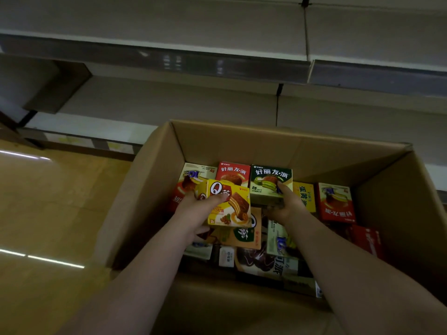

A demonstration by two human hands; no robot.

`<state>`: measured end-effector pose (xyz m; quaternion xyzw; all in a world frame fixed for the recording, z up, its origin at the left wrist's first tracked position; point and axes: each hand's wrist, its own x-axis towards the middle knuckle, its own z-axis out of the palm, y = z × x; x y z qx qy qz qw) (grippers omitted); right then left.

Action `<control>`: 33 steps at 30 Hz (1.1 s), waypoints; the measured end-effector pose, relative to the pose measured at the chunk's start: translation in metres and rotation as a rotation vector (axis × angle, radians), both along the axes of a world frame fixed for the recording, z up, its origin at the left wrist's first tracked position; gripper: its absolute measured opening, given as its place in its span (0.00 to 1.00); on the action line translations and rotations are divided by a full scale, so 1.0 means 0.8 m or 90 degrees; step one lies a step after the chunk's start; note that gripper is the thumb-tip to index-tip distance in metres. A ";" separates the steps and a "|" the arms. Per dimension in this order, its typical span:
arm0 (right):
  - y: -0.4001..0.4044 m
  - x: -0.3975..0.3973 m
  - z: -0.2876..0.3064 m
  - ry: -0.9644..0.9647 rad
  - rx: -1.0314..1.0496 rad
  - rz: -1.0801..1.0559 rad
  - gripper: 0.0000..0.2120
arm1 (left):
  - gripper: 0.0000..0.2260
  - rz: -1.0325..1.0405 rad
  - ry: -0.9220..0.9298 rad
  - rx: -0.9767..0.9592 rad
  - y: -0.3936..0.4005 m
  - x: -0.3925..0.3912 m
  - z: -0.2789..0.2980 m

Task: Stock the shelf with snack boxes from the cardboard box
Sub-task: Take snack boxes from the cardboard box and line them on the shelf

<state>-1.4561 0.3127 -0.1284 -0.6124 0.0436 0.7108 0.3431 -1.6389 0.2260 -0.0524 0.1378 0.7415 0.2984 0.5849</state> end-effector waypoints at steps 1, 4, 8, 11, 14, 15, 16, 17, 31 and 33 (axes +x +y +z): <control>-0.001 0.000 -0.001 -0.018 -0.006 0.003 0.15 | 0.33 0.013 -0.008 -0.006 0.002 0.000 -0.001; -0.006 0.003 0.005 -0.040 -0.014 0.014 0.16 | 0.30 0.048 -0.026 -0.001 0.008 0.001 -0.005; -0.019 0.024 0.025 -0.039 -0.020 0.026 0.16 | 0.26 0.085 -0.061 0.036 0.017 0.005 -0.003; -0.036 0.054 0.068 -0.020 -0.005 -0.009 0.12 | 0.26 0.136 -0.090 0.072 0.019 0.010 0.024; -0.067 0.079 0.143 -0.012 0.007 -0.046 0.10 | 0.24 0.201 -0.112 0.082 -0.002 0.020 0.081; -0.077 0.082 0.166 -0.017 0.014 -0.054 0.11 | 0.23 0.211 -0.129 0.086 -0.011 0.025 0.102; -0.092 0.089 0.201 -0.017 0.017 -0.058 0.13 | 0.23 0.213 -0.148 0.083 -0.025 0.033 0.132; -0.104 0.093 0.229 -0.009 0.031 -0.057 0.17 | 0.23 0.209 -0.157 0.087 -0.035 0.042 0.160; -0.250 0.149 0.695 -0.040 0.302 -0.153 0.25 | 0.30 0.090 -0.140 0.218 -0.123 0.143 0.599; -0.264 0.147 0.738 -0.066 0.312 -0.206 0.25 | 0.25 0.038 -0.144 0.244 -0.120 0.147 0.642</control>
